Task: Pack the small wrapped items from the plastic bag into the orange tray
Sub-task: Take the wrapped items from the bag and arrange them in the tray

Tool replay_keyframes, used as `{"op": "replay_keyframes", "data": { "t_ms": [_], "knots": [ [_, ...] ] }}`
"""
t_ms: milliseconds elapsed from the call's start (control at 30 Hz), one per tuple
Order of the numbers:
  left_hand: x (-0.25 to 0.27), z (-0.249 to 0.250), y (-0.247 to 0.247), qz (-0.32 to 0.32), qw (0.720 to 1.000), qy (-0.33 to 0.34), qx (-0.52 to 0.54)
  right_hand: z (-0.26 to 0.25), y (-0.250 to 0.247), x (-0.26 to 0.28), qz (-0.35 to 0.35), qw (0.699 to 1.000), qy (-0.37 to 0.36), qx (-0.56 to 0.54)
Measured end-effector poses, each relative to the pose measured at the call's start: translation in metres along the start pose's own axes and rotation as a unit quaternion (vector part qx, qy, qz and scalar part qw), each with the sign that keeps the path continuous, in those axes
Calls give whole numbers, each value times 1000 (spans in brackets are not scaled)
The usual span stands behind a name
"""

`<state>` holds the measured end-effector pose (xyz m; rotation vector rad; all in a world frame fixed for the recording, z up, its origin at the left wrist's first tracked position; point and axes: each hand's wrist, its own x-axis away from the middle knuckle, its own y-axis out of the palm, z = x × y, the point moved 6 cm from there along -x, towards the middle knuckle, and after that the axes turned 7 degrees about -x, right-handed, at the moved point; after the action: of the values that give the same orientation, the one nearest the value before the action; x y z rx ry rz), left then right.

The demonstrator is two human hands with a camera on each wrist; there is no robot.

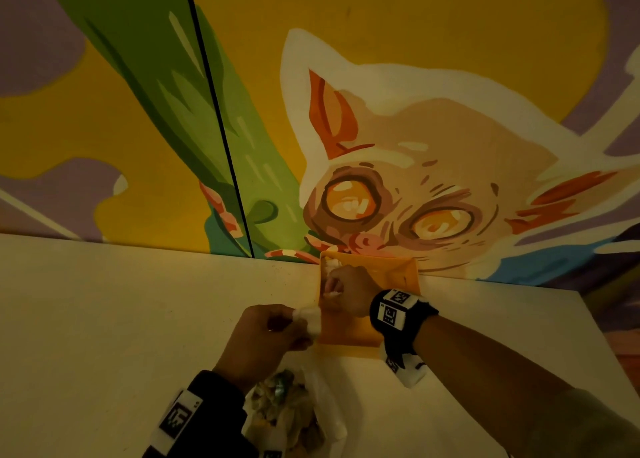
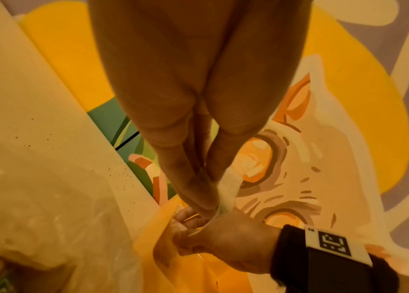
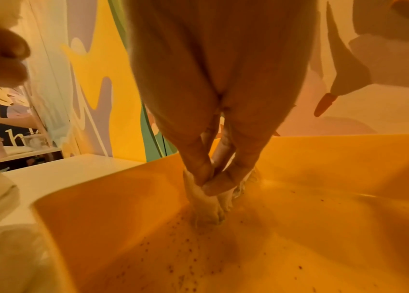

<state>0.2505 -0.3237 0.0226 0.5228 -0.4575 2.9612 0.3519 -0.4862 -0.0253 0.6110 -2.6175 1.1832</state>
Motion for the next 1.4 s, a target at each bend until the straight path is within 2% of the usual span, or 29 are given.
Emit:
{"op": "replay_keyframes", "data": {
  "t_ms": [300, 467, 567, 633, 700, 767, 833, 867, 967, 1033, 1133, 1300, 1400],
  "knots": [
    [-2, -5, -2, 21, 1000, -16, 3, -1, -7, -12, 62, 998, 14, -9],
    [0, -3, 1, 22, 996, -45, 71, -2, -19, -5, 98, 995, 16, 22],
    [1, 0, 3, 12, 994, -45, 98, -7, -30, 4, 149, 988, -5, -39],
    [1, 1, 4, 14, 995, -37, 93, -17, -33, 15, 123, 983, -31, -136],
    [-1, 2, 6, 16, 996, -32, 82, -31, -27, 32, 20, 977, -43, -210],
    [-1, 4, 10, 13, 997, -28, 75, -40, -17, 50, -88, 974, -37, -208],
    [-1, 10, 13, 12, 997, -13, 71, -43, -11, 62, -137, 969, -49, -201],
    [0, 14, 15, 10, 998, -1, 70, -44, -12, 66, -133, 967, -60, -207],
    [4, 23, 20, -9, 998, 37, 57, -35, -26, 67, -61, 973, -62, -213],
    [3, 23, 20, 6, 998, 45, 37, -29, -33, 67, -28, 973, -50, -223],
    [0, 23, 21, 30, 998, 39, 43, -21, -34, 66, -28, 974, -34, -221],
    [-8, 16, 32, 23, 999, -4, 50, -2, -35, 55, -17, 989, -2, -148],
    [-4, 10, 32, 18, 998, -22, 60, 10, -28, 44, -40, 992, 24, -113]
  ]
}}
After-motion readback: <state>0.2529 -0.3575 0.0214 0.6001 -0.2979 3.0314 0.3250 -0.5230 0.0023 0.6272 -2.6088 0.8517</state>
